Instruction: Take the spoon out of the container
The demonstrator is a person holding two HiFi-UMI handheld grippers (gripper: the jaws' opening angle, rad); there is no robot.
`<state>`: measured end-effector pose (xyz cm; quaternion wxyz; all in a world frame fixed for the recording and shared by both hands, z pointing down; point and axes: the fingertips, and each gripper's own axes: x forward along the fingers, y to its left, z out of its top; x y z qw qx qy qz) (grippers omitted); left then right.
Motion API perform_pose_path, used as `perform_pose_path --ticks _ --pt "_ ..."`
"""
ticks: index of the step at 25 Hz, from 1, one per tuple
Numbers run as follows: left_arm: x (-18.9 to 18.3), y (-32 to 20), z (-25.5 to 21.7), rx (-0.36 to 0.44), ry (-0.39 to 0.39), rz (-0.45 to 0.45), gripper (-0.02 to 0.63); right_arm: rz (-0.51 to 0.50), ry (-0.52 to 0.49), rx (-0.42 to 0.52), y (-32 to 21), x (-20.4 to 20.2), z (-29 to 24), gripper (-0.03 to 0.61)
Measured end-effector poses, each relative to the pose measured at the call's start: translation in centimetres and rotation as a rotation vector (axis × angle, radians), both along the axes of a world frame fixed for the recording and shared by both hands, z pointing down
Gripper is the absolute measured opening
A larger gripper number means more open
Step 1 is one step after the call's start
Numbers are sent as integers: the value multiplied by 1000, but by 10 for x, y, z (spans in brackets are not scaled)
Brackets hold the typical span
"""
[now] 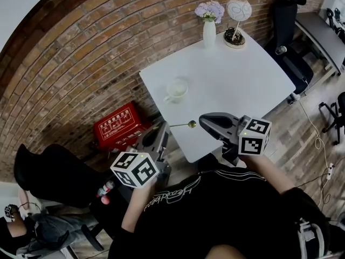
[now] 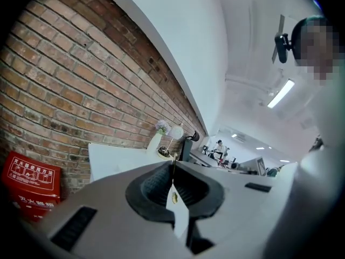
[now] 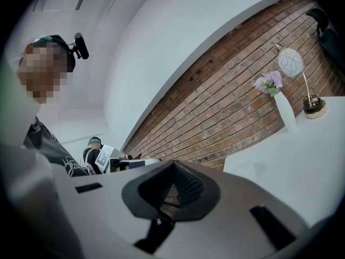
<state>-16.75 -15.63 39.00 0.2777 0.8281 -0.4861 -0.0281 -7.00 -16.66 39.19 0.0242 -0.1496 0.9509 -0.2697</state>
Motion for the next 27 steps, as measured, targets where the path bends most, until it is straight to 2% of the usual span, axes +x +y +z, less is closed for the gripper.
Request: perform_pose_path --ticks 15,27 --pt "2 28 -8 21 6 22 5 1 3 1 29 -2 2 -3" --pt "8 25 -14 24 -1 20 5 2 -2 -1 22 6 0 -3"
